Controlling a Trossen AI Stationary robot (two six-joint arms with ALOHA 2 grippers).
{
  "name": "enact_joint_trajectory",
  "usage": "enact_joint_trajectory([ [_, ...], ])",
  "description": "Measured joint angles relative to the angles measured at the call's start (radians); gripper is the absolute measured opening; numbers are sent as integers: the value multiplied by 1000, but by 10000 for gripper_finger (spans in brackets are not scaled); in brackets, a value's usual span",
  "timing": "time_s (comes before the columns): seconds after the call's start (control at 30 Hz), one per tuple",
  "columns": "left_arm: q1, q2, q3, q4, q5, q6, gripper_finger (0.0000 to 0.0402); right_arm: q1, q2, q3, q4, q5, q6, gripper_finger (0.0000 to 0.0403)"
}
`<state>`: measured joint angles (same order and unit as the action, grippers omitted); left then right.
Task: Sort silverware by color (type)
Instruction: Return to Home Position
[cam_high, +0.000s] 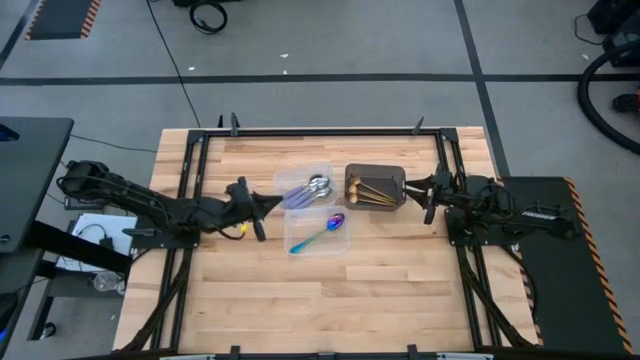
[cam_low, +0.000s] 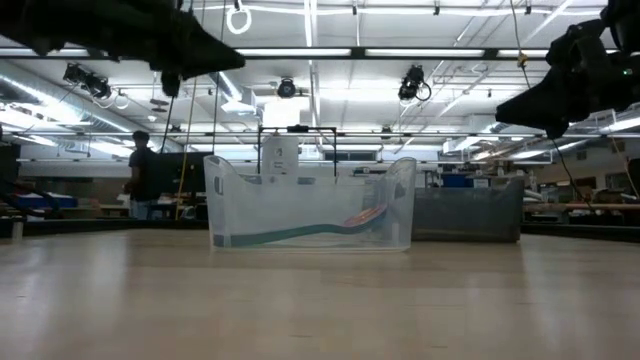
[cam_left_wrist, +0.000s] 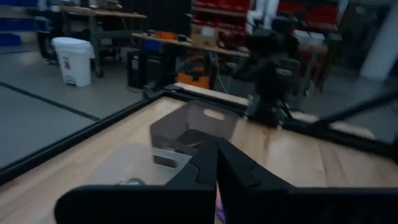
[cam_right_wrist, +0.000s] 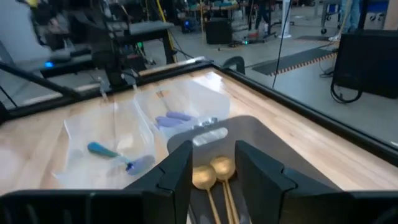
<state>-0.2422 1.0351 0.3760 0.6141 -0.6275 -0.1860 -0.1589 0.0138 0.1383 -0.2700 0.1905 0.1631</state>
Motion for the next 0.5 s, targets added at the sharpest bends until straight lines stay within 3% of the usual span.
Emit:
enact_joint_trajectory([
  [0.13,20,-76,-106,92,1,-12,8,0,-12,0,11,-2,21,130],
  [0.5,20,-240,-303,270,2,-5,9,0,1,-133,313,-30,38,130],
])
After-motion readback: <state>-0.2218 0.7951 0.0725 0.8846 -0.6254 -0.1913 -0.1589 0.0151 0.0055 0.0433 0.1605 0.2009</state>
